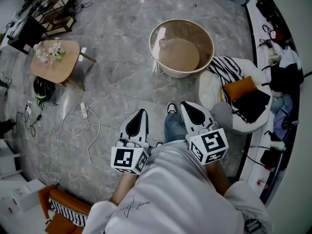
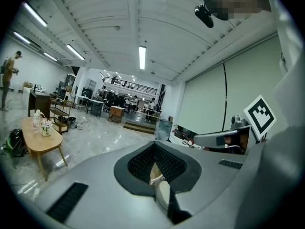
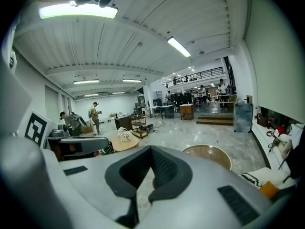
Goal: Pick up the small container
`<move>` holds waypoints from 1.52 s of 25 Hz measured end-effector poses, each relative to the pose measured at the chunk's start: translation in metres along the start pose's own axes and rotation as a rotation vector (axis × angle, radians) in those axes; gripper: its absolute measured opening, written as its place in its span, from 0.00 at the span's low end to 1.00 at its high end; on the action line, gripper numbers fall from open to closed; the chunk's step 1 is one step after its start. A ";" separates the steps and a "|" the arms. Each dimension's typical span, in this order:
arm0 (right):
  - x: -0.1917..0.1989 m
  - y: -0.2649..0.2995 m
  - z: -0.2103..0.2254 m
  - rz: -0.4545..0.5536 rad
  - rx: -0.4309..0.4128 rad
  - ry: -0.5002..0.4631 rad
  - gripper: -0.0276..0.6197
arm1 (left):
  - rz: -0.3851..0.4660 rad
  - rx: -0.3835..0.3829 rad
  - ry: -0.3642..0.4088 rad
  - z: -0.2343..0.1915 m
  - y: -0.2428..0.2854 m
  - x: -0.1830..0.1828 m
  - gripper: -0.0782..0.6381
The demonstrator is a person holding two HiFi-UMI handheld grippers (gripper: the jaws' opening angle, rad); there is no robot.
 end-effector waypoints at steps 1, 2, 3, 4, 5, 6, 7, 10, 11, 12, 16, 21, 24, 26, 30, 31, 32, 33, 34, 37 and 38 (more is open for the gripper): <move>-0.002 0.007 0.007 -0.006 0.003 -0.001 0.06 | -0.005 -0.004 -0.001 -0.002 0.008 -0.001 0.13; -0.004 0.013 0.013 -0.011 0.002 -0.002 0.06 | -0.010 -0.007 -0.001 -0.004 0.016 -0.003 0.13; -0.007 0.019 0.020 -0.015 0.000 -0.002 0.06 | -0.013 -0.011 -0.002 -0.006 0.024 -0.005 0.13; -0.011 0.026 0.026 -0.018 -0.003 -0.002 0.06 | -0.015 -0.015 -0.002 -0.008 0.033 -0.009 0.13; -0.015 0.033 0.033 -0.020 -0.006 -0.003 0.06 | -0.017 -0.018 -0.002 -0.010 0.042 -0.012 0.13; -0.018 0.041 0.041 -0.023 -0.009 -0.003 0.06 | -0.018 -0.022 -0.002 -0.011 0.051 -0.016 0.13; -0.021 0.048 0.048 -0.027 -0.012 -0.003 0.06 | -0.021 -0.026 -0.003 -0.013 0.061 -0.019 0.13; -0.029 0.068 0.070 -0.040 -0.030 0.003 0.06 | -0.031 -0.036 -0.004 -0.016 0.090 -0.026 0.13; -0.032 0.075 0.077 -0.042 -0.037 0.005 0.06 | -0.032 -0.039 -0.002 -0.016 0.099 -0.029 0.13; -0.035 0.081 0.084 -0.045 -0.044 0.007 0.06 | -0.032 -0.042 -0.001 -0.017 0.109 -0.032 0.13; -0.042 0.103 0.115 -0.056 -0.058 0.006 0.06 | -0.035 -0.061 -0.001 -0.020 0.144 -0.040 0.13; -0.046 0.130 0.148 -0.068 -0.075 0.014 0.06 | -0.050 -0.080 0.005 -0.022 0.182 -0.045 0.13; -0.049 0.143 0.165 -0.073 -0.083 0.018 0.06 | -0.059 -0.092 0.015 -0.023 0.201 -0.048 0.13; -0.051 0.149 0.173 -0.072 -0.089 0.015 0.06 | -0.060 -0.102 0.018 -0.023 0.210 -0.050 0.13; -0.050 0.157 0.187 -0.073 -0.103 0.010 0.06 | -0.056 -0.122 0.018 -0.022 0.222 -0.051 0.13; -0.049 0.159 0.189 -0.074 -0.107 0.009 0.06 | -0.055 -0.127 0.017 -0.021 0.225 -0.051 0.13; -0.049 0.160 0.190 -0.073 -0.112 0.008 0.06 | -0.054 -0.130 0.016 -0.021 0.227 -0.050 0.13; -0.048 0.162 0.191 -0.071 -0.118 0.006 0.06 | -0.054 -0.133 0.015 -0.021 0.229 -0.050 0.13; -0.049 0.163 0.191 -0.069 -0.122 0.004 0.07 | -0.054 -0.135 0.014 -0.021 0.231 -0.050 0.13; -0.052 0.167 0.191 -0.061 -0.130 -0.009 0.06 | -0.055 -0.138 0.015 -0.022 0.237 -0.051 0.13; -0.054 0.169 0.191 -0.059 -0.131 -0.014 0.06 | -0.055 -0.138 0.015 -0.022 0.239 -0.052 0.13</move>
Point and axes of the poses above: the fingertips, and each gripper's own axes: y forward along the fingers, z to its right, x out of its underside, the point moved 1 cm from there along -y, backward along the fingers, and after that the axes turned 1 degree about -y, right-handed, at the moved point
